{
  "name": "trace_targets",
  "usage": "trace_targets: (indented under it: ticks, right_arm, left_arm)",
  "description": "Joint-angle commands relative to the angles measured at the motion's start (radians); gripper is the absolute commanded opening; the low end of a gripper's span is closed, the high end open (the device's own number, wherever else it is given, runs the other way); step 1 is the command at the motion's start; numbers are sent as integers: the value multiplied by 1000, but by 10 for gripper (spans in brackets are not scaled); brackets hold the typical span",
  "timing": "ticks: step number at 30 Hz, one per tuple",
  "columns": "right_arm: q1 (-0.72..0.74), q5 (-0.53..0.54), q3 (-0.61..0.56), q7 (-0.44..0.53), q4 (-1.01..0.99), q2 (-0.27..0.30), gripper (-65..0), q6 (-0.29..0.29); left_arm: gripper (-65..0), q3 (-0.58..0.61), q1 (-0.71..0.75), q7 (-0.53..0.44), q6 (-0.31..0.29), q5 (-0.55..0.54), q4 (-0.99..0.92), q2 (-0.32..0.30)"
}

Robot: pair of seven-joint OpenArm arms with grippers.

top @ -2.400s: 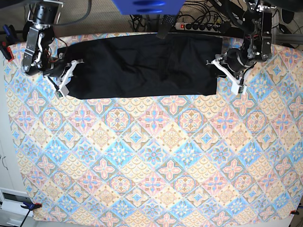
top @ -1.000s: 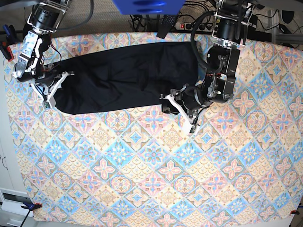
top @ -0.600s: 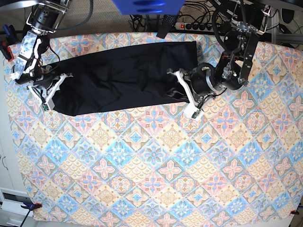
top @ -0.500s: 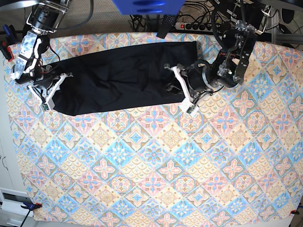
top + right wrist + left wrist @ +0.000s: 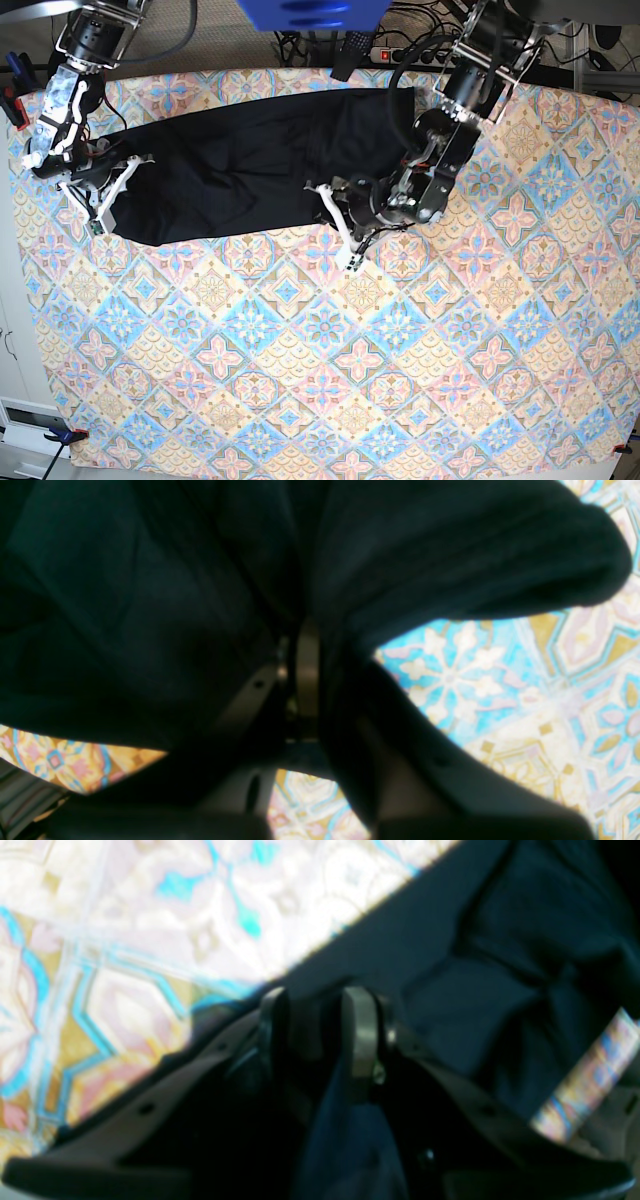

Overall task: Fold the T-shirt properly
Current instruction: 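Fold the strip in half, bringing the right gripper's end onto the left gripper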

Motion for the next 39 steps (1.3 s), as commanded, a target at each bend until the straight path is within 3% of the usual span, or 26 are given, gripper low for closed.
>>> trace_targets:
  ticks: [1, 5, 7, 11, 15, 20, 28, 34, 39]
  right_arm:
    - [12, 15, 4, 10, 21, 15, -648, 3]
    - [12, 15, 2, 9, 32, 15, -648, 3]
    - [4, 15, 2, 4, 46, 15, -648, 3]
    - [-31, 15, -15, -33, 124, -3, -648, 3]
    - [-39, 15, -122, -36, 253, -34, -648, 3]
    - [-94, 13, -251, -34, 342, -54, -648, 3]
    - [-99, 13, -441, -29, 353, -89, -648, 3]
    - [-91, 13, -537, -28, 377, -89, -648, 3]
    - [-68, 13, -619, -28, 413, -89, -648, 3]
  left_arm:
    - [-482, -4, -14, -28, -7, -5, 11, 4]
    - [-482, -18, -3, -68, -5, -3, 30, -10]
    - [-482, -72, 28, -66, -5, -6, 115, -48]
    - [-482, -270, 134, -63, -5, -6, 310, -83]
    - [-482, -478, 252, -63, -11, -6, 439, -85]
    - [-482, -604, 368, -63, -14, -6, 504, -97]
    - [-482, -595, 551, -63, -14, -6, 571, -185]
    - [-482, -444, 626, -63, -14, -5, 586, -289]
    - [-482, -398, 609, -63, -14, 1, 522, -292]
